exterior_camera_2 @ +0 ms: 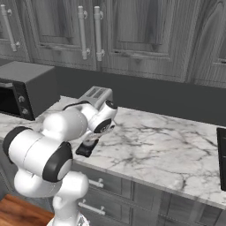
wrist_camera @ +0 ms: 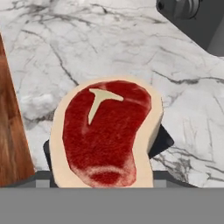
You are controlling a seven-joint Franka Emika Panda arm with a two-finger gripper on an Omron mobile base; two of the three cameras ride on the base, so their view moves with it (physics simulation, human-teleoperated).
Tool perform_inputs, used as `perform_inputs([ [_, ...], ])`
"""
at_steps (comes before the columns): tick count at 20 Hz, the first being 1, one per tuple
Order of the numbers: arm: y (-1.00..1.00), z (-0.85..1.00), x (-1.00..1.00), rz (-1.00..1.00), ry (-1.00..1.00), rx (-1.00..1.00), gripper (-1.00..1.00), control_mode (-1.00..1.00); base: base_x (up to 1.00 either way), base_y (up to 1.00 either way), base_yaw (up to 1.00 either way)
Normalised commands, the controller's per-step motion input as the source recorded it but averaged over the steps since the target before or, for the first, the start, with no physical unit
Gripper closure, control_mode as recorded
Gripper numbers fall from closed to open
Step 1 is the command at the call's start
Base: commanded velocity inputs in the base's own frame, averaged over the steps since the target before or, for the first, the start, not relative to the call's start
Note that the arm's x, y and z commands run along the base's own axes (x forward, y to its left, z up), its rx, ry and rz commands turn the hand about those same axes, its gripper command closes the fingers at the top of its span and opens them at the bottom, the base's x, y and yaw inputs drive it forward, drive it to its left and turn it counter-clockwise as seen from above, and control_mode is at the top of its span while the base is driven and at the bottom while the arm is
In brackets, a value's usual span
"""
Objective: Take the steak from the fridge and place it on the digital scale on the counter by the fridge. Wait a few seconds for a reading, then move it to the plate on the dining counter.
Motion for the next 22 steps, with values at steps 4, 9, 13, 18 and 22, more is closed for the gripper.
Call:
perform_inputs([
  [4,0.05,-0.18,-0.53,-0.02,0.00,0.00,1.00,-1.00,0.00,0.00,0.00],
  [9,0.05,-0.12,-0.19,-0.04,0.00,0.00,-1.00,-1.00,0.00,0.00,0.00],
  [13,0.00,-0.06,0.00,-0.05,0.00,0.00,-1.00,-1.00,0.00,0.00,0.00],
  [18,0.00,-0.03,0.03,-0.01,0.00,0.00,-1.00,-1.00,0.00,0.00,0.00],
  [22,0.00,-0.03,0.06,0.00,0.00,0.00,-1.00,-1.00,0.00,0.00,0.00],
])
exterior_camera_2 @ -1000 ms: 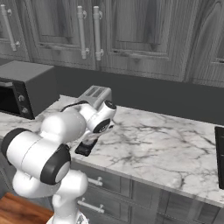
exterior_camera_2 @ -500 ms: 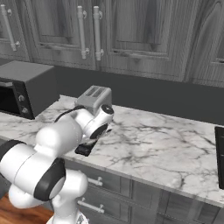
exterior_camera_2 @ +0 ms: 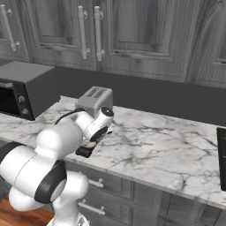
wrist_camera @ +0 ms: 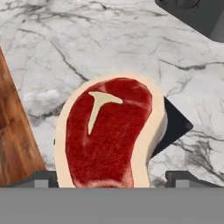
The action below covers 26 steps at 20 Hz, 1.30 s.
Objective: Take the steak from the fridge and place it on the digital scale on the counter by the fridge. Wait a few seconds for a reading, then move it to the plate on the dining counter.
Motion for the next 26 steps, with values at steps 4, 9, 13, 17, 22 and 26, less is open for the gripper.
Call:
perform_inputs([
  [4,0.00,0.04,-0.04,0.00,-0.05,0.00,-1.00,-1.00,0.00,0.00,0.00],
  [9,0.00,0.39,-0.26,0.00,-0.15,0.00,-1.00,-1.00,0.00,0.00,0.00],
  [13,0.00,0.46,-0.26,0.00,-0.11,0.00,-1.00,-1.00,0.00,0.00,0.00],
  [17,0.00,0.48,-0.50,-0.02,-0.08,0.00,-1.00,-1.00,0.00,0.00,0.00],
  [22,0.02,0.45,-0.55,-0.02,-0.01,0.00,-1.00,-1.00,0.00,0.00,0.00],
  [26,0.06,0.31,-0.16,-0.05,0.00,0.00,-1.00,-1.00,0.00,0.00,0.00],
])
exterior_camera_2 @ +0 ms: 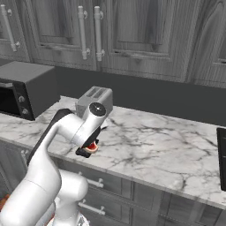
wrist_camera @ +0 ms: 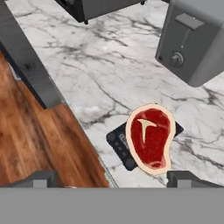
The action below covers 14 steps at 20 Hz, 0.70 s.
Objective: Take the steak from the fridge and place it on the digital scale on the counter by the fridge. Wait a few seconds for a reading, then move it to the plate on the dining counter.
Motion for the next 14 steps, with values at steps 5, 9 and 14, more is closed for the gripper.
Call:
perform_inputs([
  [5,0.05,0.29,0.00,-0.07,0.06,0.00,-1.00,-1.00,0.00,0.00,0.00],
  [9,0.00,0.13,0.00,-0.07,0.08,0.00,-1.00,-1.00,0.00,0.00,0.00],
  [14,0.00,0.00,0.00,-0.07,0.09,0.00,-1.00,-1.00,0.00,0.00,0.00],
])
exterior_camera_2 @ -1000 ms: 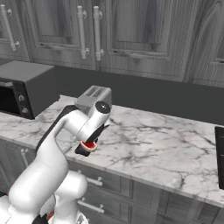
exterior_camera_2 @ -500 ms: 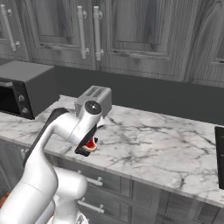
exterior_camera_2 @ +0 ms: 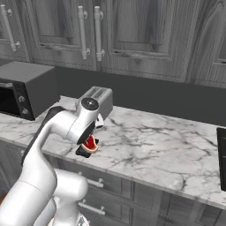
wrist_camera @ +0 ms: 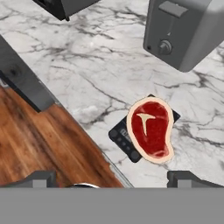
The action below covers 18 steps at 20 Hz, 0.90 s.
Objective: Take the steak from the fridge and place it on the digital scale on the counter by the fridge. Wait a few seconds for a reading, then move it to the plate on the dining counter.
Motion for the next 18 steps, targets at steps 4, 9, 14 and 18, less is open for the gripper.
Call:
perform_inputs([
  [4,0.00,0.00,0.00,-0.05,0.07,0.00,-1.00,-1.00,0.00,0.00,0.00],
  [9,0.00,0.00,0.00,-0.03,0.03,-0.01,-1.00,-1.00,0.00,0.00,0.00],
  [14,-0.02,0.00,0.00,-0.01,0.00,-0.01,-1.00,-1.00,0.00,0.00,0.00],
  [18,0.00,0.00,0.00,0.00,0.00,0.00,-1.00,-1.00,0.00,0.00,0.00],
])
